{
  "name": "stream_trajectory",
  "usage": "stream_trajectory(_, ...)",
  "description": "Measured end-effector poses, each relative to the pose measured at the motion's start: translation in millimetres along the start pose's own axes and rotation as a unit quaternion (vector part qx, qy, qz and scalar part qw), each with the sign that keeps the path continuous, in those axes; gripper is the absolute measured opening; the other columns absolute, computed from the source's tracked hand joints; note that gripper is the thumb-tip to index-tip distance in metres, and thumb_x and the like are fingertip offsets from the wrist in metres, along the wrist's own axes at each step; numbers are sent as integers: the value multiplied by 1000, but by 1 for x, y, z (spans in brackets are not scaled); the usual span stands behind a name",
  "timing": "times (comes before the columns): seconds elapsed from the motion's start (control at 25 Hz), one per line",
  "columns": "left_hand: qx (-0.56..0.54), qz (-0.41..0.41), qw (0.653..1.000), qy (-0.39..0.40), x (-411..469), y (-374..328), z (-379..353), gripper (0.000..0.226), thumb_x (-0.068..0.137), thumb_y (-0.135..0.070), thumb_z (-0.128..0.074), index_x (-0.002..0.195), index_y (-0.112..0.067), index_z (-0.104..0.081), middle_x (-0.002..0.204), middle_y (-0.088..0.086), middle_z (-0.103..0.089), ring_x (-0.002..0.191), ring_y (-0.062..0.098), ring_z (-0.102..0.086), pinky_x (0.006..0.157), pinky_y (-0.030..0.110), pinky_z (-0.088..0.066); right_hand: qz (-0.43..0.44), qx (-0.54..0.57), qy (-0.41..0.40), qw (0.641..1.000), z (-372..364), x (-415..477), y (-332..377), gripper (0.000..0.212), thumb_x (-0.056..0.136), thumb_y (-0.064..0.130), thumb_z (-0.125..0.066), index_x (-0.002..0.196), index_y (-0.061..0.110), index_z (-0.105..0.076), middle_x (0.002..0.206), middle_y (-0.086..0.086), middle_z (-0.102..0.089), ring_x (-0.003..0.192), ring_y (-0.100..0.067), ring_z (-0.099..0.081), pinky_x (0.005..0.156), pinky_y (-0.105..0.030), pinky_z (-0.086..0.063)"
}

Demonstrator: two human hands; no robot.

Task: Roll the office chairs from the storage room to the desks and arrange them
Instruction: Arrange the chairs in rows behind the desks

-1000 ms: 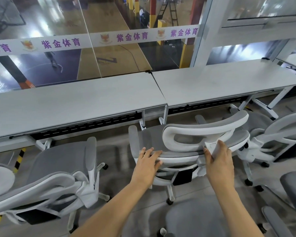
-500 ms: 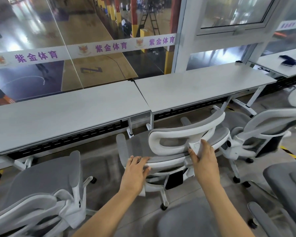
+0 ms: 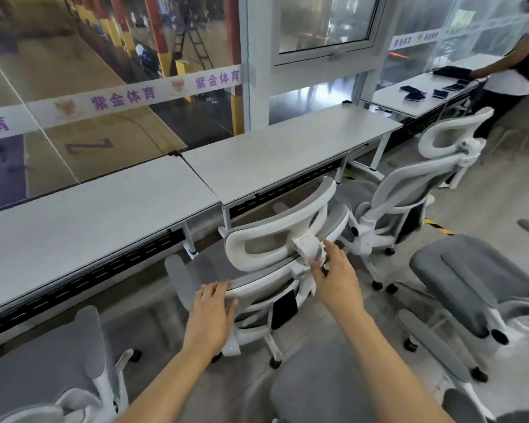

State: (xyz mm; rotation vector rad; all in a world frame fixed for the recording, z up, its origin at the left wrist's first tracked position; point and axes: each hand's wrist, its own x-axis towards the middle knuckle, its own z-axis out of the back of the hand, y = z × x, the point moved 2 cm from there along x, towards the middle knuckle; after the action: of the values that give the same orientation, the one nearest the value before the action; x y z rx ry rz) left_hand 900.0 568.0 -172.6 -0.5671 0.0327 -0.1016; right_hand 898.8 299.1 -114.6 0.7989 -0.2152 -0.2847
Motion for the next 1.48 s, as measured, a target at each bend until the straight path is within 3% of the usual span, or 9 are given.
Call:
stream_trajectory(0.32,12,-58,998,37,-9,-5,15,47,94,-28,-57,139,-18,-45,139,10,-49,130,34,-43,106,49,-40,-52,-58,-85,993,33,-81,12,52,99,33,-56,147,24,-42,140,5,-49,127,-14,-46,101,-28,-37)
stream_trajectory(0.48,28,-200,979,20,-37,-57,27,42,89,-23,-61,130,-17,-53,130,6,-56,119,33,-50,98,50,-43,-51,-110,-123,985,58,-126,20,46,96,31,-58,141,23,-50,138,4,-51,127,-18,-47,107,-35,-40)
stream_trajectory(0.72,-41,-396,916,60,-86,-165,31,31,90,-28,-56,120,-20,-62,123,1,-62,114,25,-53,101,37,-38,-103,-173,-189,961,132,-195,13,45,95,32,-59,139,23,-54,139,2,-51,128,-20,-46,108,-34,-37)
stream_trajectory(0.88,-64,-464,880,83,-126,-234,21,33,90,-34,-54,121,-25,-61,123,-4,-61,117,22,-52,101,37,-39,-137,-196,-218,946,191,-232,-5,44,95,33,-59,137,22,-55,135,0,-55,125,-24,-50,107,-39,-38)
stream_trajectory(1.2,-49,-503,858,95,-190,-365,-52,29,90,-34,-56,119,-28,-59,121,-10,-59,114,18,-51,98,34,-40,-137,-172,-254,942,310,-273,-93,40,97,34,-56,136,25,-56,134,3,-55,125,-19,-49,109,-36,-35)
stream_trajectory(1.48,-14,-448,891,72,-235,-465,-115,30,90,-37,-53,119,-32,-58,123,-14,-57,119,13,-47,100,34,-39,-91,-123,-206,966,401,-261,-198,40,96,36,-57,136,28,-56,133,5,-54,122,-16,-51,106,-40,-42)
